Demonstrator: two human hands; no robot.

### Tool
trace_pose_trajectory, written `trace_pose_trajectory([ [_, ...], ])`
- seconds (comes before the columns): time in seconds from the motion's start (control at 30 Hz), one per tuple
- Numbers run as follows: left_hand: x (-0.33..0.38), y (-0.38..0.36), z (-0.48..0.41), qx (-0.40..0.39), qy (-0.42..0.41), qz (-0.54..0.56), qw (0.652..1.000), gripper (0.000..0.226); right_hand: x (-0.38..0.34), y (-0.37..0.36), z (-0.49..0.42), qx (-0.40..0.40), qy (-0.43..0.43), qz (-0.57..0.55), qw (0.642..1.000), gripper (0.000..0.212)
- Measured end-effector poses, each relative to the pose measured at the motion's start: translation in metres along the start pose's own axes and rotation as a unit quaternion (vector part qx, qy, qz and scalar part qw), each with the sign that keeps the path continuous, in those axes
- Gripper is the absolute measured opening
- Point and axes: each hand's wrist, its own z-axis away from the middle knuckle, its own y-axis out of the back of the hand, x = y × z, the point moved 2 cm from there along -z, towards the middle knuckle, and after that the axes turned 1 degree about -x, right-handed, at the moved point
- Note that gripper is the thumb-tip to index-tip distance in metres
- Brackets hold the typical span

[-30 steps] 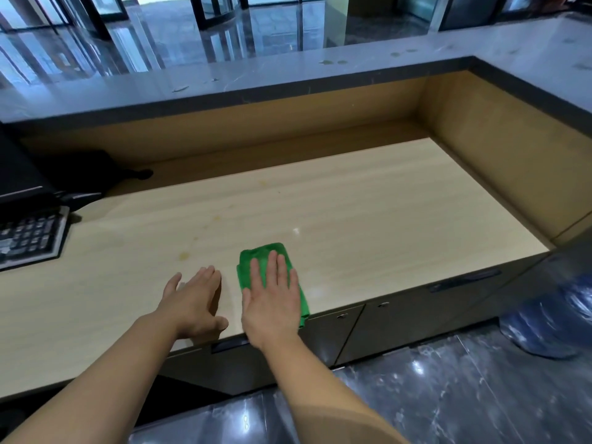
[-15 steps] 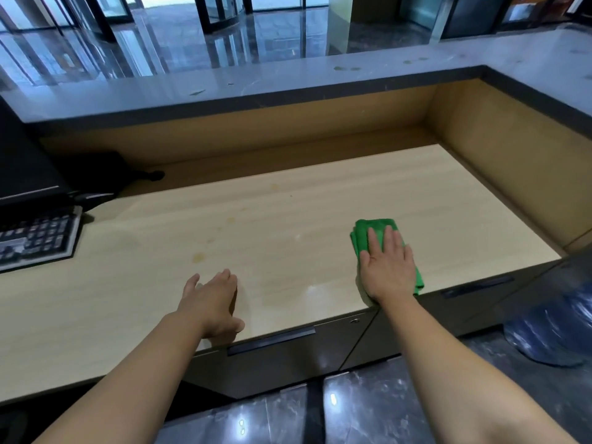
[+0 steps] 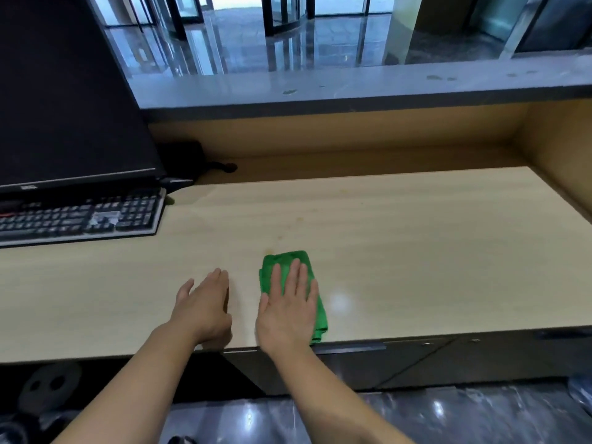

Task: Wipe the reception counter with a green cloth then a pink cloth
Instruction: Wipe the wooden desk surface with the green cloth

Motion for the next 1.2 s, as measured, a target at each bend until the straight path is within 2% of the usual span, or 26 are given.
trace_pose_trajectory([
  [0.07,-0.007,-0.004,0.0,0.008,0.002,0.006,1.0,0.073,-0.021,-0.003,-0.01,-0.024,0.09,0.018,0.995,0.06],
  [0.13,-0.012,-0.007,-0.001,0.004,0.01,0.006,1.0,0.085,-0.025,-0.001,-0.026,-0.044,0.169,0.053,0.983,0.059],
  [0.23,-0.013,-0.01,-0.003,-0.003,0.011,-0.008,1.0,0.09,-0.005,0.013,-0.054,-0.043,0.217,0.08,0.972,0.056],
  [0.3,-0.012,-0.011,-0.005,-0.006,0.007,-0.01,1.0,0.085,0.019,0.025,-0.072,-0.027,0.19,0.078,0.978,0.056],
  [0.53,-0.009,-0.003,-0.011,-0.041,-0.003,-0.028,0.999,0.082,0.123,0.056,-0.093,0.012,-0.007,0.066,0.998,0.058],
  [0.7,-0.01,-0.002,-0.014,-0.051,-0.004,-0.029,0.998,0.089,0.104,0.041,-0.069,0.023,-0.094,0.047,0.994,0.059],
  [0.77,-0.008,-0.003,-0.014,-0.053,-0.009,-0.018,0.998,0.087,0.085,0.03,-0.055,0.025,-0.095,0.052,0.994,0.059],
  [0.83,-0.011,-0.002,-0.012,-0.054,-0.013,-0.006,0.998,0.086,0.056,0.021,-0.039,0.024,-0.055,0.052,0.997,0.067],
  [0.9,-0.012,0.0,-0.013,-0.055,-0.018,-0.001,0.998,0.085,0.026,0.013,-0.029,0.007,0.019,0.049,0.999,0.079],
  [1.0,-0.014,0.004,-0.017,-0.048,-0.017,0.008,0.999,0.075,-0.009,0.002,-0.032,-0.022,0.13,0.055,0.99,0.084],
  [1.07,-0.015,0.009,-0.022,-0.031,-0.015,0.026,0.999,0.049,-0.024,0.002,-0.045,-0.031,0.187,0.065,0.98,0.078],
  [1.13,-0.019,0.017,-0.028,-0.001,-0.001,0.019,1.0,0.024,-0.037,0.003,-0.061,-0.045,0.226,0.084,0.969,0.061],
  [1.2,-0.027,0.023,-0.036,0.044,0.026,0.011,0.999,0.018,-0.048,0.005,-0.08,-0.054,0.263,0.097,0.958,0.057],
])
